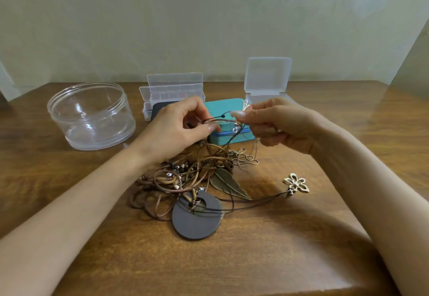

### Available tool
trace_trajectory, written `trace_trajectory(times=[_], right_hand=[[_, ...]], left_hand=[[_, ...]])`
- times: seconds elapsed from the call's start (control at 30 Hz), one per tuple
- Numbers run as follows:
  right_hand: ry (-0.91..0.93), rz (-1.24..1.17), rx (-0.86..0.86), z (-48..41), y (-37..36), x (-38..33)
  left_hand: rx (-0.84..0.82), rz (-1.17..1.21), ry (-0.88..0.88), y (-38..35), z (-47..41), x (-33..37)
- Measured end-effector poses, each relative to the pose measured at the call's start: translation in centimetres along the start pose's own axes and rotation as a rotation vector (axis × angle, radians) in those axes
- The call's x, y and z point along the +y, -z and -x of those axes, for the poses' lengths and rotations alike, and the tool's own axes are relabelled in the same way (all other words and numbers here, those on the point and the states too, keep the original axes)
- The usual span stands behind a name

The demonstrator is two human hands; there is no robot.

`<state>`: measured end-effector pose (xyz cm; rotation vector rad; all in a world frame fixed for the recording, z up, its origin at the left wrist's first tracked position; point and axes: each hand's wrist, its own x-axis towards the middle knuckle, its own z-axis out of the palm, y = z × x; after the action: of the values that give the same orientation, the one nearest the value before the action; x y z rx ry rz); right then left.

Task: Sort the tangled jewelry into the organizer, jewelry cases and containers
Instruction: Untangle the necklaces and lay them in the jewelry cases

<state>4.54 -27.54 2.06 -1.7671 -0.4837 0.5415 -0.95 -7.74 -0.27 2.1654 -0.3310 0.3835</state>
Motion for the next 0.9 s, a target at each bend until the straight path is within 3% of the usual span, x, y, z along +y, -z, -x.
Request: trace_trajectory(times=[0.1, 0.2, 0.3, 0.5, 0.7, 0.9], right_hand=[[0.091, -0.043, 0.058, 0.1, 0.1, 0.0], [0.175, -0.062, 0.089, 0.0, -0.3, 0.0], [0.230, -0.086, 0.137, 0.1, -0.5, -0.1], [0.339, -0.076, 0.189, 0.3, -0.7, -0.4], [0.403, 0.053, 0.174, 0.5, -2.0, -0.3], [0.415, 0.075, 0.180, 0.4, -2.0, -0.2]], left_hand=[[-0.188, 0.273, 0.060, 0.4, 0.3, 1.0], [-0.263, 0.274, 0.100, 0.5, 0.4, 1.3], [-0.180, 0.111, 0.110, 0.2, 0.2, 1.1], [-0.029, -0.001, 0.012, 0.0, 0.1, 0.4], [-0.036, 0.448, 0.061, -0.9, 0.4, 1.6], [-0.032, 0.477, 0.093, -1.0, 0.3, 0.9]])
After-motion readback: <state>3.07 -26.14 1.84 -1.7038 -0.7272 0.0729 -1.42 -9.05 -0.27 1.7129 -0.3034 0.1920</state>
